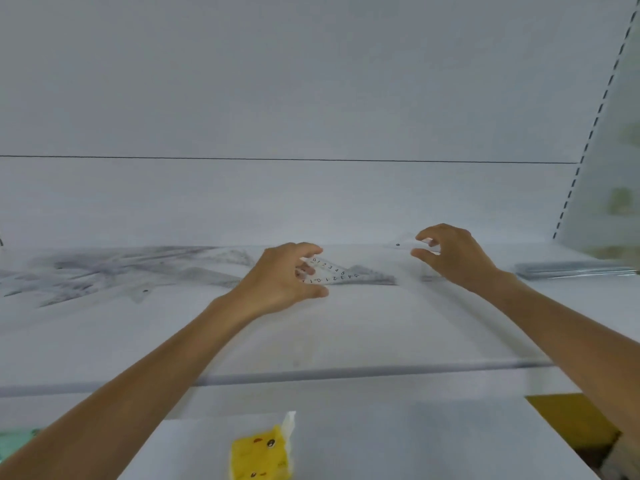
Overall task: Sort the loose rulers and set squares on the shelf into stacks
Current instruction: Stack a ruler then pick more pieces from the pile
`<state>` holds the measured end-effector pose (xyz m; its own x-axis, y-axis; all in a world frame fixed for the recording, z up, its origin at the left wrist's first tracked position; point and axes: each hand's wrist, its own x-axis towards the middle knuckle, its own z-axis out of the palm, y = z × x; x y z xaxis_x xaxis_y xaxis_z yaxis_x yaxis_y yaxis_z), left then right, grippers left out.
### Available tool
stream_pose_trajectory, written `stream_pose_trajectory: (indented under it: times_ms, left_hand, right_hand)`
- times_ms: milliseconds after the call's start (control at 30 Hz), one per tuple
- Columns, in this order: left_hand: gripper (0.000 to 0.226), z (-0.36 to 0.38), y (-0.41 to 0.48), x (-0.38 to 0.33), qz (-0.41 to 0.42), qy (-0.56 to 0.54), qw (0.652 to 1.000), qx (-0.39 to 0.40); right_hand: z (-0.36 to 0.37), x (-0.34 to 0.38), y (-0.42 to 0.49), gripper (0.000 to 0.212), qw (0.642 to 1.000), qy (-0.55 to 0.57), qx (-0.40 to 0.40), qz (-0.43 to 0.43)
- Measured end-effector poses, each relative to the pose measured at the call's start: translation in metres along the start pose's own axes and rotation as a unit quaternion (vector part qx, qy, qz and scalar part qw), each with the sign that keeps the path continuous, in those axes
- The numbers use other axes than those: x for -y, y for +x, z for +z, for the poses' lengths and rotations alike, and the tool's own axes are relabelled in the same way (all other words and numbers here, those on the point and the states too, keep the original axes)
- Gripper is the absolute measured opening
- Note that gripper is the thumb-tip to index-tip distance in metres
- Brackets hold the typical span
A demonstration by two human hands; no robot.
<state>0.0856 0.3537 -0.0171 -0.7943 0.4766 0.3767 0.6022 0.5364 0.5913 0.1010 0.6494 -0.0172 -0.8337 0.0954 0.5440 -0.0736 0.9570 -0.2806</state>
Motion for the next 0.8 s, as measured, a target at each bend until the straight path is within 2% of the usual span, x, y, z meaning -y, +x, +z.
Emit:
stream_pose_trajectory:
  times_ms: [133,333,533,800]
  left_hand:
    - [0.060,0.037,0.015,-0.022,0.010,-0.014,1.000,0.002]
    - [0.053,0.062,0.029,-0.040,0.008,0.002,1.000,0.003]
    - [0.048,0.063,0.025,-0.037,-0.032,0.014,0.999,-0.004]
    - [0.045,0.049,0.018,-0.027,-0.059,0.048,0.997,-0.034]
  right_hand:
    - [-0.020,-0.040,-0.002,0.027,1.000,-0.007,0.005,0.015]
    - [-0.022,-0.072,-0.004,0.025,0.998,0.035,0.054,-0.013]
    - [-0.013,-0.089,-0.005,0.020,0.990,0.048,0.124,-0.040]
    - [-0.010,-0.087,-0.004,0.020,0.990,0.030,0.130,-0.043]
